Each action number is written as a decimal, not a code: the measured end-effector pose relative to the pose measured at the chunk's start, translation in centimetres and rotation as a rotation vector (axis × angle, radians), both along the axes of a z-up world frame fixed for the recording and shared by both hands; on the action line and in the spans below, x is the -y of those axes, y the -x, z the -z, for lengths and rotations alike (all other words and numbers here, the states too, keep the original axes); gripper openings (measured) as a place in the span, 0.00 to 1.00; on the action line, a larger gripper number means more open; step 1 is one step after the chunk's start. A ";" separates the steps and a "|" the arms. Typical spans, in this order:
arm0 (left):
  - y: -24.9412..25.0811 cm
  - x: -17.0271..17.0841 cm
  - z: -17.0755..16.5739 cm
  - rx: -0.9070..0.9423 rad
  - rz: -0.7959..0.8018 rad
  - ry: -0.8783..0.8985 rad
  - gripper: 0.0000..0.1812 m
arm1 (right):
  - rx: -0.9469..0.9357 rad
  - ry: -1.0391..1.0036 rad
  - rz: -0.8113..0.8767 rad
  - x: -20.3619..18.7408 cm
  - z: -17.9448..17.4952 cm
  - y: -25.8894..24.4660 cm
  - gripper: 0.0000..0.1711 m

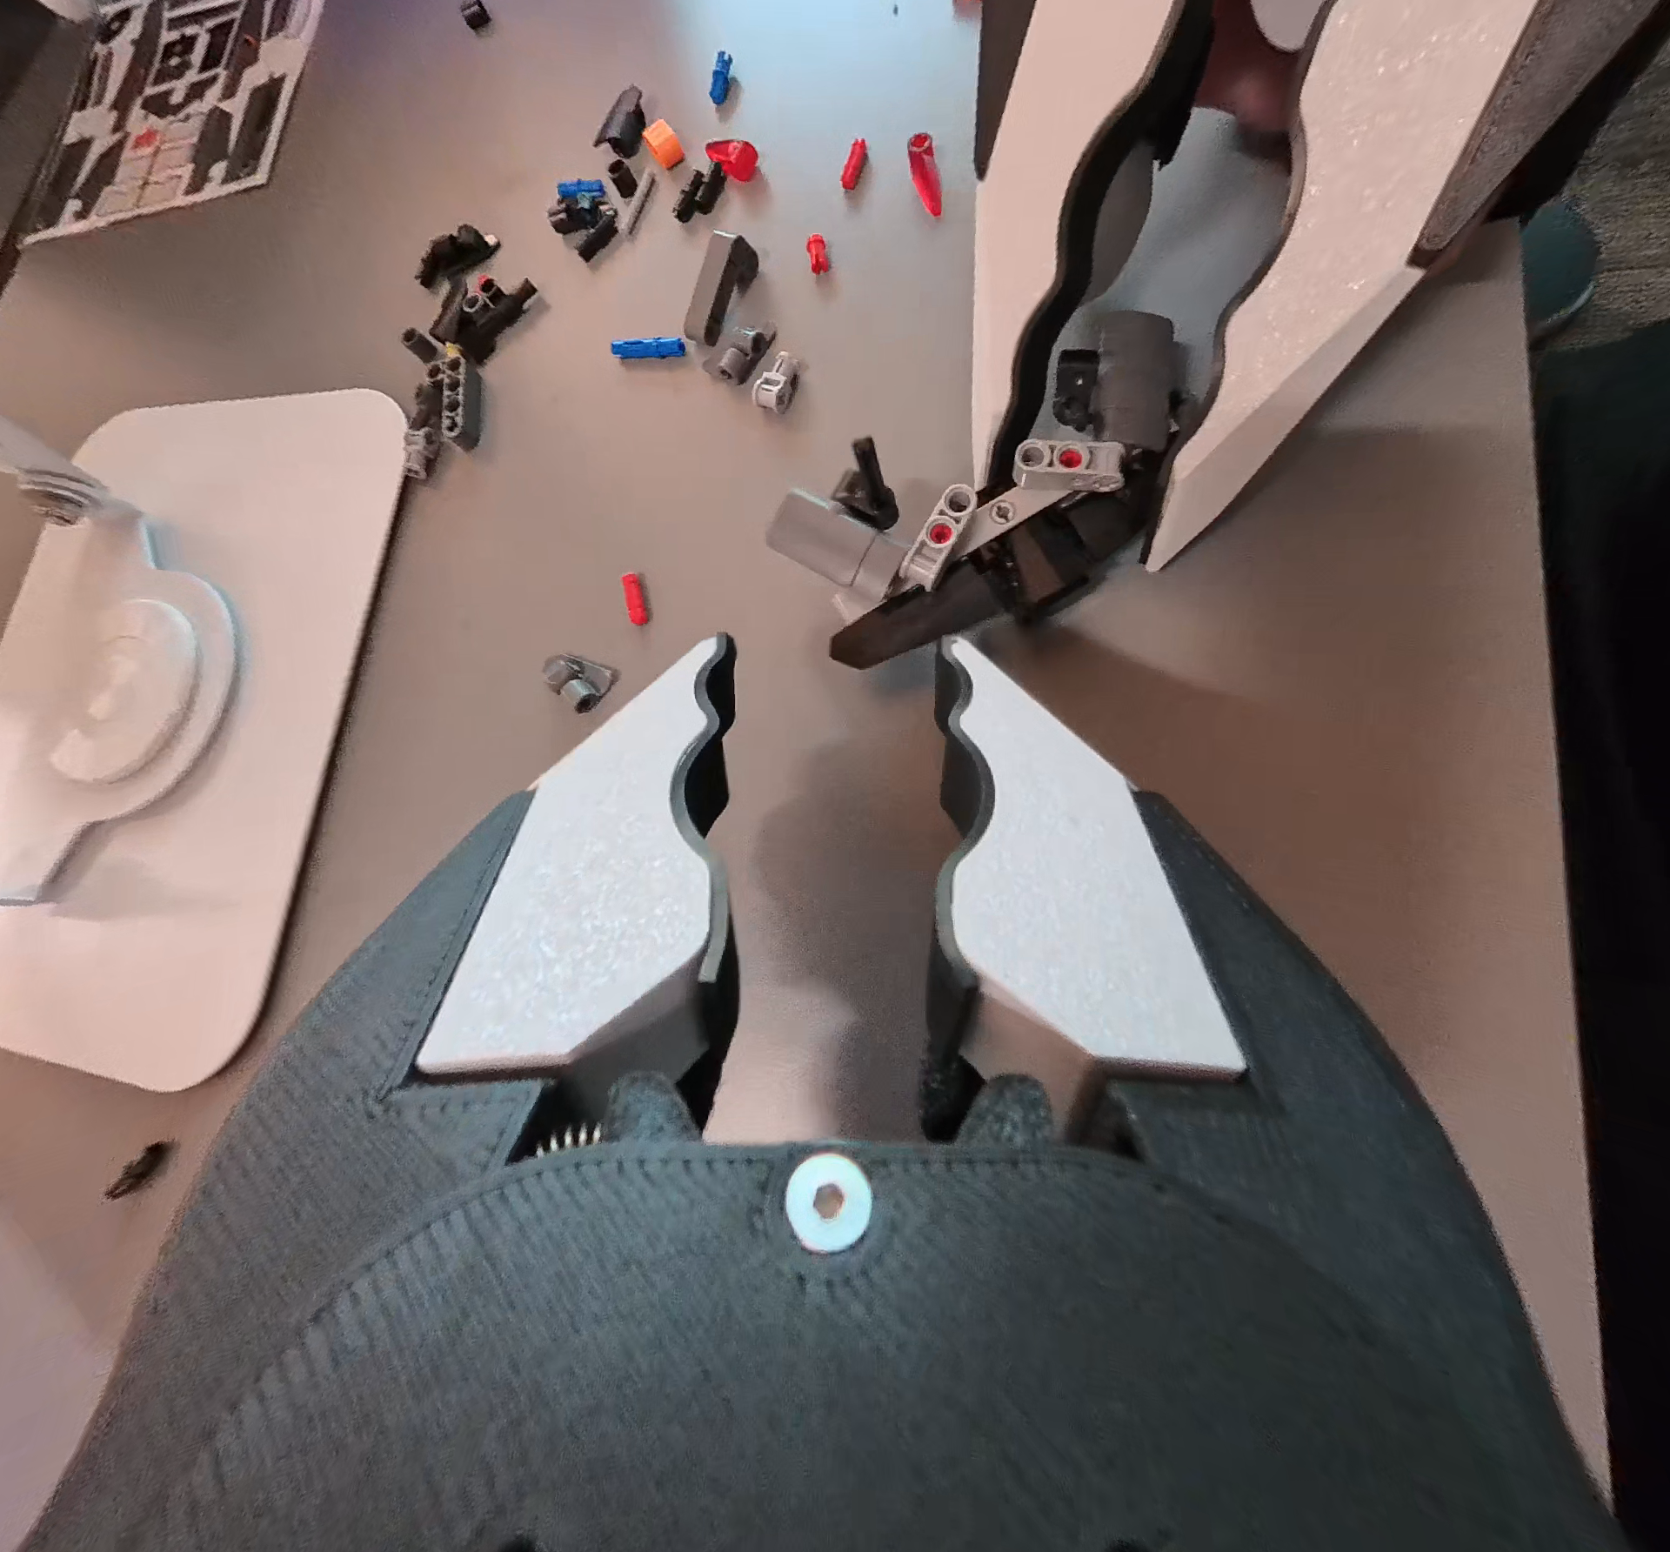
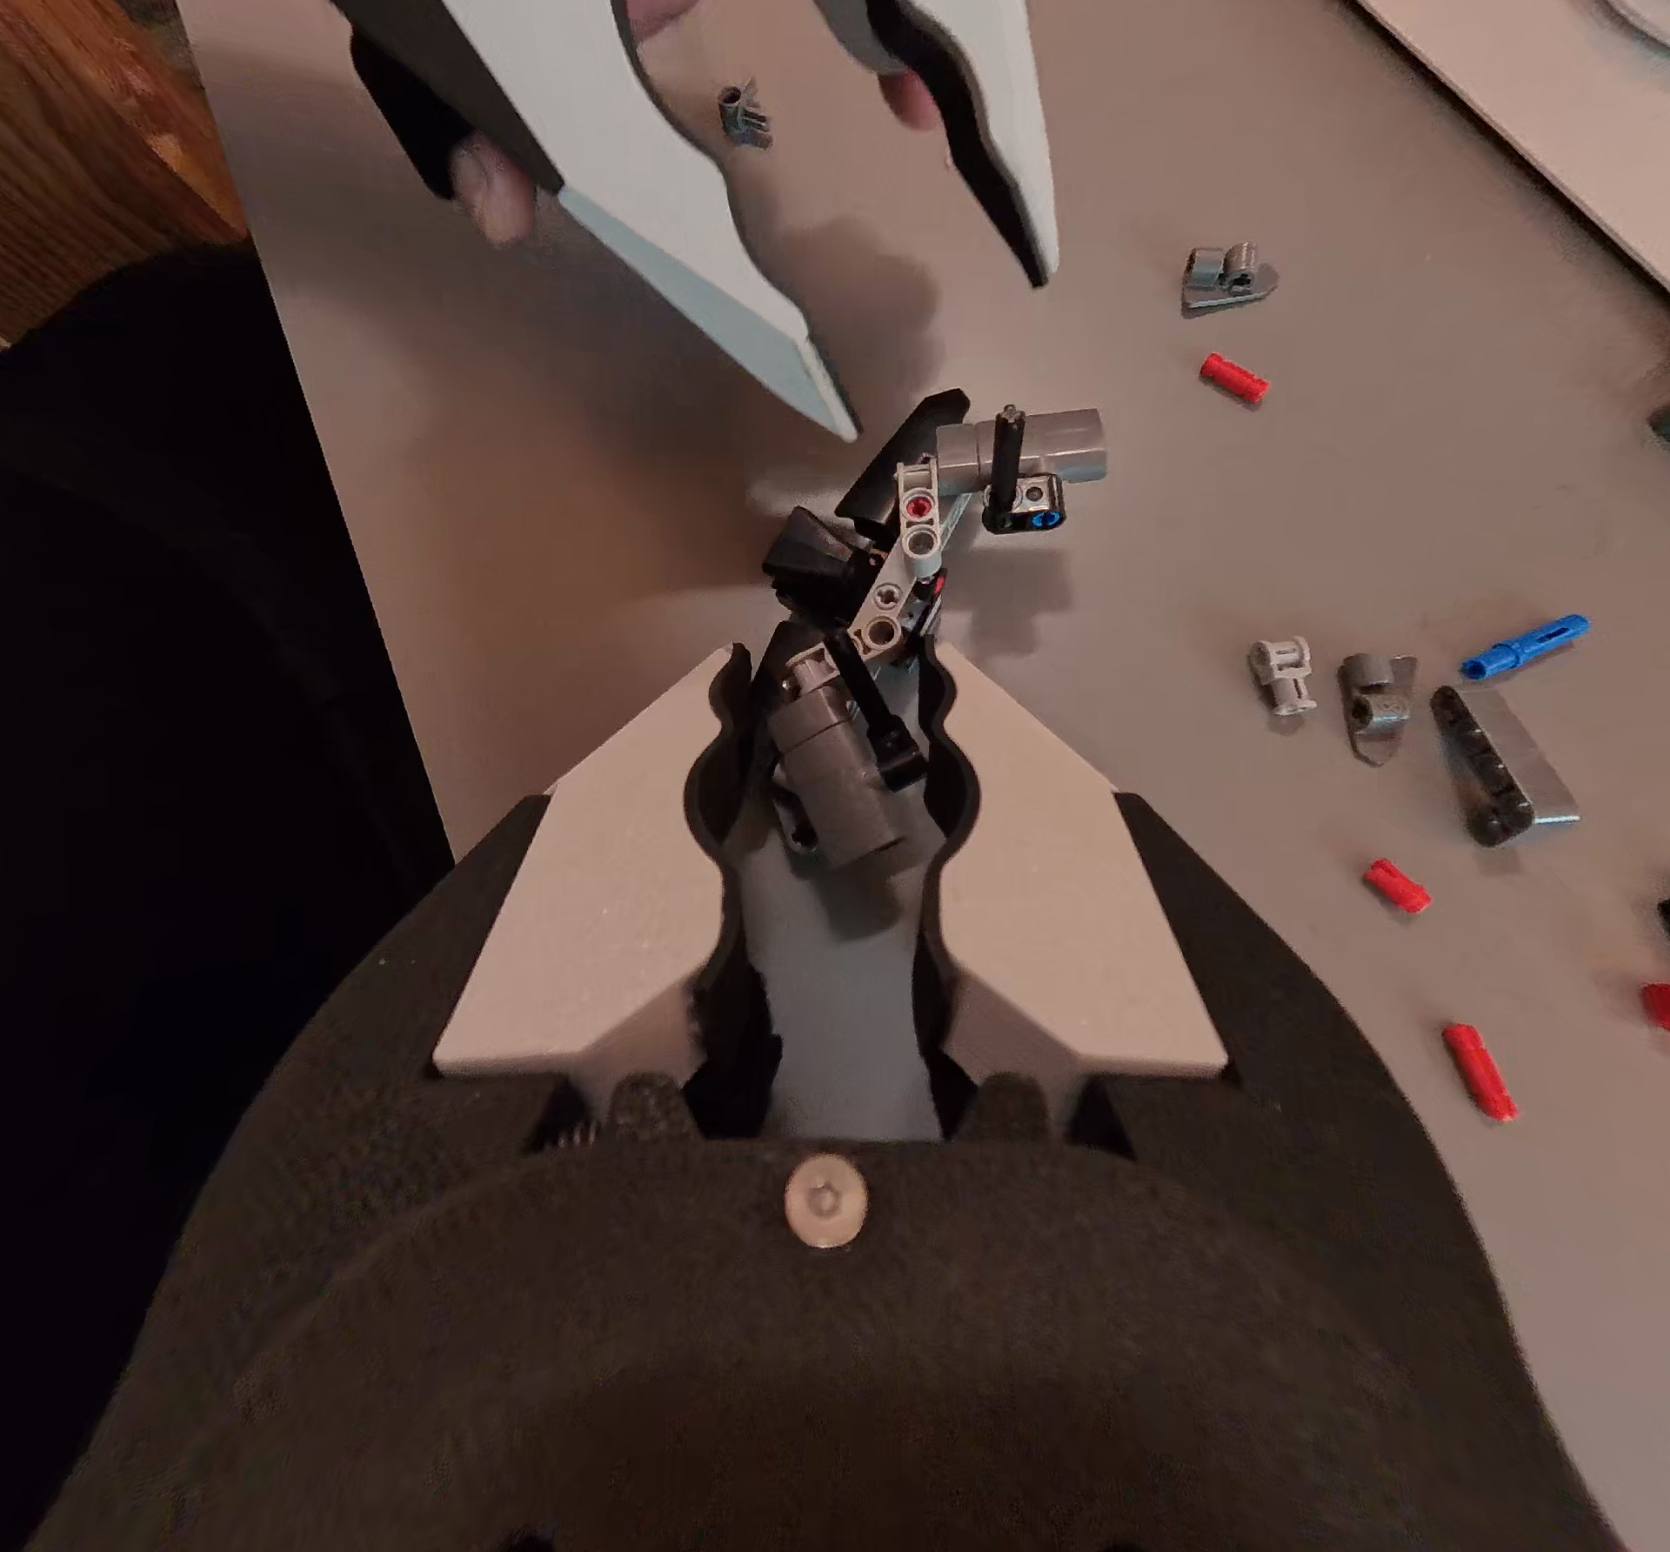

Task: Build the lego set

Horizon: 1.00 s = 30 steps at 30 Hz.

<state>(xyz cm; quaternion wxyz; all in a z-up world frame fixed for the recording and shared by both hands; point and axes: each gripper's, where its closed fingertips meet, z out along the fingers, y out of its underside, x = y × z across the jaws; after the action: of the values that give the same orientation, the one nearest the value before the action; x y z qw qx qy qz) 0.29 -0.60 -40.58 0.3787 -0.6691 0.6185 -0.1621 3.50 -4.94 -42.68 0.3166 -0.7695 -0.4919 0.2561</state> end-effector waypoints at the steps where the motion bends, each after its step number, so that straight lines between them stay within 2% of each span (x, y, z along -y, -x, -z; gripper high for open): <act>1: 0.0 0.0 -0.3 -0.004 0.006 0.001 0.24 | -0.004 0.006 -0.005 0.0 0.0 0.0 0.20; 5: -0.4 -0.1 0.1 -0.050 0.059 0.029 0.27 | -0.005 0.017 -0.030 0.1 0.0 0.1 0.20; 17: -1.2 0.5 0.2 -0.049 0.195 0.084 0.27 | -0.020 0.055 -0.082 0.5 0.1 0.3 0.19; 24: -1.2 1.1 0.2 -0.043 0.238 0.094 0.26 | -0.016 0.068 -0.147 1.0 0.1 0.7 0.19; 30: -0.5 1.7 0.5 -0.038 0.209 0.118 0.28 | 0.036 0.055 -0.230 1.1 0.1 1.5 0.19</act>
<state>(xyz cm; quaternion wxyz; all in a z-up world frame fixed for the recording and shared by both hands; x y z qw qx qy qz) 0.79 -2.34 -41.08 0.3081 -0.6251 0.6812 -0.2241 2.03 -6.02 -42.79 0.2550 -0.7210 -0.5753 0.2901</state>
